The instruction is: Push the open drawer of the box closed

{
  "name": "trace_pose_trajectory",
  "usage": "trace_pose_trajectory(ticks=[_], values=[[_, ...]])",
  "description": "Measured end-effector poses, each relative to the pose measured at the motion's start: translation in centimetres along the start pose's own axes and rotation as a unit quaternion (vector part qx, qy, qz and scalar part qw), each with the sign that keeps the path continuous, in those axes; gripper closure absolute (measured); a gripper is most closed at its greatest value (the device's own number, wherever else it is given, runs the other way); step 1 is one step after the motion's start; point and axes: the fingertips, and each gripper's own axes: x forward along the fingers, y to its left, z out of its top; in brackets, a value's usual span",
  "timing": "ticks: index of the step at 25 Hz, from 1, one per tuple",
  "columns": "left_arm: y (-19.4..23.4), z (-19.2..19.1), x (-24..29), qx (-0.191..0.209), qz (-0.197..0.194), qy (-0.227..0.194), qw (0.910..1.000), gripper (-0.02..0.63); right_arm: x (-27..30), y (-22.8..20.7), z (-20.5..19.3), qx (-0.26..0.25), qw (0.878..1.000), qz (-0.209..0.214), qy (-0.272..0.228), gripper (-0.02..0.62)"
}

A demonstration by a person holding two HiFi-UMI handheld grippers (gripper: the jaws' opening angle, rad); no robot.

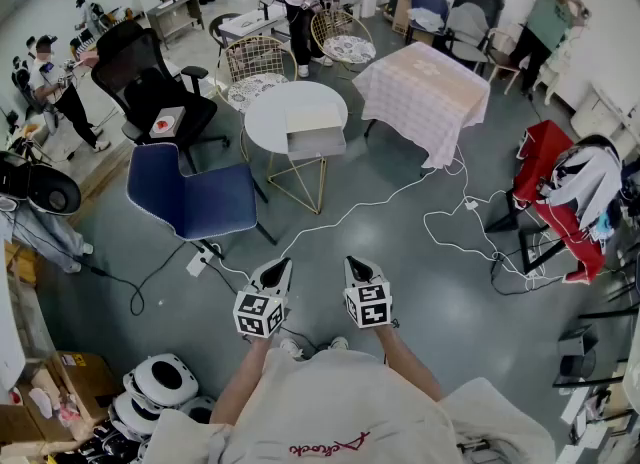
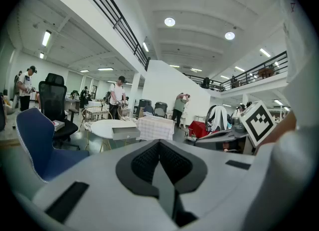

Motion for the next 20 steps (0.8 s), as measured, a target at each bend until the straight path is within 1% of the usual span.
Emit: trace_pose_trajectory(ticks=[4,9,14,18,20], values=[[-1.1,-0.2,0.8,0.000,0.001,0.003,1.0000,0.594,-0.2,-1.0,-0.1,-0.004,1.000,0.006,0.000,0.580],[-2.0,-0.5,1.3,-0.002,0.011,0.002,0.9999,0.594,-0.3,-2.1,-1.0,-0.006,1.000,0.014,0.001,0.580],[-2.2,-1.0,1.4,-0.004,0.023,0.006,0.9997,0.594,-0.3,-2.8,-1.2,0.008,1.000,0.021,-0.005,0.580],[-2.3,-1.4,1.7,-0.007,0.033,0.010,0.9994,0.594,-0.4,-3.7,-1.4,0.029,0.999,0.022,-0.008,0.580],[-2.5,-1.7,2.0,-0.008,0.033,0.012,0.9994,0.594,-0.3,-4.2,-1.6,0.028,0.999,0.021,-0.007,0.580]])
